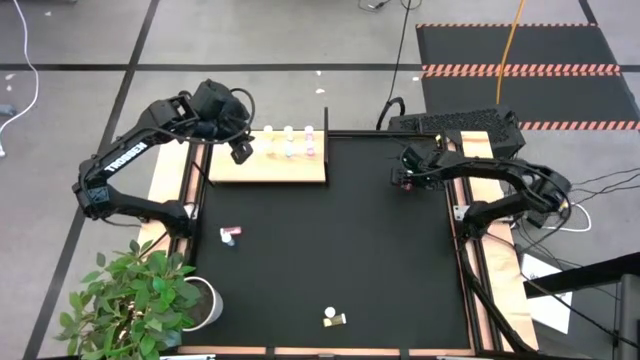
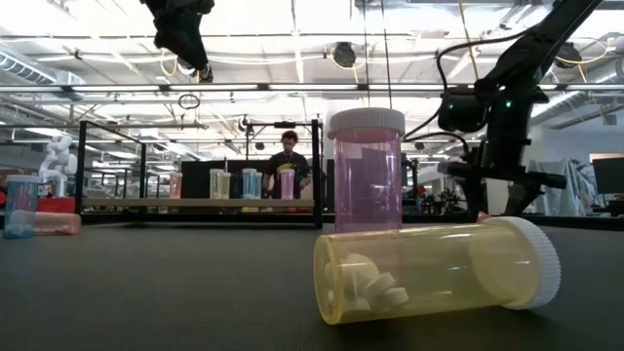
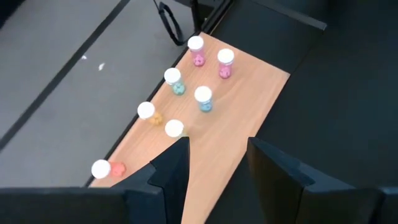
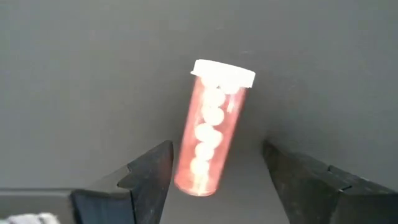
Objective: Pick and place medicine bottles onto shelf by color
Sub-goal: Put the top pink pill bottle on the shelf aligned with the other pink pill bottle
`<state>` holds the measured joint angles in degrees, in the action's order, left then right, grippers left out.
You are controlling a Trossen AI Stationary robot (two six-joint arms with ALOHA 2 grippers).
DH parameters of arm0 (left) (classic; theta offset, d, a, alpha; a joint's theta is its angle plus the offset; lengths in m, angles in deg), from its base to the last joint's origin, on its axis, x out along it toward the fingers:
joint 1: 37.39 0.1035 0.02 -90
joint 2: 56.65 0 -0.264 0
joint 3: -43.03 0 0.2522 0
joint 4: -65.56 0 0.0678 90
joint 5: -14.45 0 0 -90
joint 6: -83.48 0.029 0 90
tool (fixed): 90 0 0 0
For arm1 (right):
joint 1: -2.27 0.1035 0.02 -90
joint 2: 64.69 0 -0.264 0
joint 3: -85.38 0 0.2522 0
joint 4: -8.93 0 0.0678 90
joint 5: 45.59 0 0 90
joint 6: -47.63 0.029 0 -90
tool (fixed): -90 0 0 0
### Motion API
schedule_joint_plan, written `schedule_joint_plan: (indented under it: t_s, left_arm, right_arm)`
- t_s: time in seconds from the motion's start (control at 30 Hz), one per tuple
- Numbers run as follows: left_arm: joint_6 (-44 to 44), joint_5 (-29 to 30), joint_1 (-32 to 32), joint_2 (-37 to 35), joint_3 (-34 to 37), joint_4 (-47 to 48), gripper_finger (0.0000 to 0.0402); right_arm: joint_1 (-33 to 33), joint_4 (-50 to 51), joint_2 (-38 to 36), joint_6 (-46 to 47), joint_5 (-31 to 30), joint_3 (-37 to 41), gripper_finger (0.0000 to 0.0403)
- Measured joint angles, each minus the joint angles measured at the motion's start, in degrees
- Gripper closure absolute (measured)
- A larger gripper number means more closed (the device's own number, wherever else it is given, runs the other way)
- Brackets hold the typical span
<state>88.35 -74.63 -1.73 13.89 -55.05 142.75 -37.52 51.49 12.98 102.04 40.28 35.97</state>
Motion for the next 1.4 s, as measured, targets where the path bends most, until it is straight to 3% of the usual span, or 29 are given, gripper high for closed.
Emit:
schedule_joint_plan:
  t_s: [0.13, 0.3, 0.6, 0.87, 1.13, 1.3, 1.4]
  left_arm:
    - [-2.9, 0.0, 0.0, 0.0, 0.0, 0.0, 0.024]
    - [-7.2, 0.4, 0.0, -0.2, 0.0, -0.1, 0.024]
    - [-23.7, -1.5, -2.7, -0.8, -0.1, -4.1, 0.024]
    - [-22.1, -4.5, -9.5, 2.2, 0.9, -15.2, 0.024]
    - [-21.4, -4.5, -13.5, 3.0, 0.9, -22.7, 0.024]
    - [-21.5, -4.9, -14.6, 2.9, 0.9, -24.0, 0.024]
    - [-22.3, -5.0, -15.2, 3.0, 0.9, -23.7, 0.024]
  right_arm:
    - [0.6, 0.6, 1.7, -2.2, 0.3, -0.1, 0.0171]
    - [0.8, 1.4, -0.7, -5.1, 0.1, 0.2, 0.0231]
    - [2.3, 0.0, -7.8, -15.1, 3.0, 0.3, 0.0308]
    - [13.7, -14.6, -16.4, -22.5, 4.4, 0.3, 0.0319]
    - [26.9, -32.3, -22.5, -29.0, -0.7, 0.2, 0.032]
    - [29.6, -30.8, -21.0, -25.8, -6.2, 0.1, 0.0319]
    - [30.8, -27.6, -15.9, -23.4, -3.3, 0.1, 0.0309]
